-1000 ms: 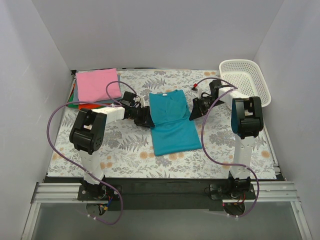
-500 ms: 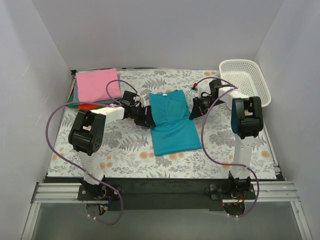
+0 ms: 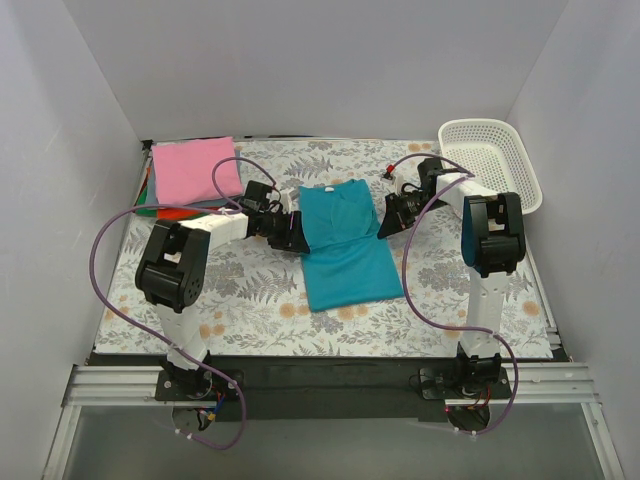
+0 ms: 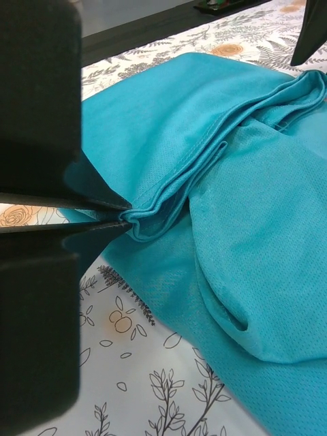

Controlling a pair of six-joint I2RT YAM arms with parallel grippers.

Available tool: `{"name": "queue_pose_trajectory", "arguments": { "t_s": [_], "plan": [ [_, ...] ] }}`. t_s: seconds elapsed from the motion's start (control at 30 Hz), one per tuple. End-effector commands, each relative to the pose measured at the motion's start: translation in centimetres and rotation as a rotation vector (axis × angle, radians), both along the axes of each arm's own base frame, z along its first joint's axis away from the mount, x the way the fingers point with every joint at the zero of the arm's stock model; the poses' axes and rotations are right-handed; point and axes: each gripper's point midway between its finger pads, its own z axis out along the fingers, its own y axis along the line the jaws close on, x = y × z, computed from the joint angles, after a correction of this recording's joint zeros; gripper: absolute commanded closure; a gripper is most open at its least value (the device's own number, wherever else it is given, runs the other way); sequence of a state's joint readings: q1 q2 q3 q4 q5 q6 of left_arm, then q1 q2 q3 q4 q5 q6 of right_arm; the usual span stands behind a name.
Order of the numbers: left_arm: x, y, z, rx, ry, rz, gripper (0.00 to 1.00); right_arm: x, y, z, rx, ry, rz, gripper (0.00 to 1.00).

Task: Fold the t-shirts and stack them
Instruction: Fold the tshirt

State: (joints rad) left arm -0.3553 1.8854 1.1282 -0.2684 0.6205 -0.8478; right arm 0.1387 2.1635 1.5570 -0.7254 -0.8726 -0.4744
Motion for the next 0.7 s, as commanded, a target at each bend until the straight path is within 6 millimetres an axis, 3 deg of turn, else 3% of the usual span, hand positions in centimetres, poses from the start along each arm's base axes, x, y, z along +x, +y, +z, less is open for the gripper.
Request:
{"name": "queue_pose_trajectory", "arguments": {
  "t_s": [0.0,0.17,0.27,0.4,0.47,0.67],
  "plan": [
    [0.9,-0.5,1.1,0.013,-0.055,-0.018,0.61,0.9,0.7,0.9,0.038,-0.025,0.008,0.84],
    [1.1,-0.4,0.1,0.069,-0.057,-0.016,0.62,0.9,0.8,1.0,0.041,-0.025,0.010,0.85],
    [1.1,-0.3,-0.3,0.092,-0.058,-0.011,0.69,0.9,0.8,0.9,0.039,-0.023,0.009,0.85],
    [1.4,-0.2,-0.2,0.101,-0.065,0.000,0.92,0.9,0.9,0.9,0.042,-0.021,0.012,0.87],
    [1.6,-0.3,0.4,0.097,-0.079,-0.001,1.00,0.8,0.9,1.0,0.044,-0.025,0.013,0.88],
    [2.3,-0.4,3.8,0.066,-0.172,0.001,1.00,1.1,0.8,2.7,0.046,-0.078,0.015,0.95]
  ]
}}
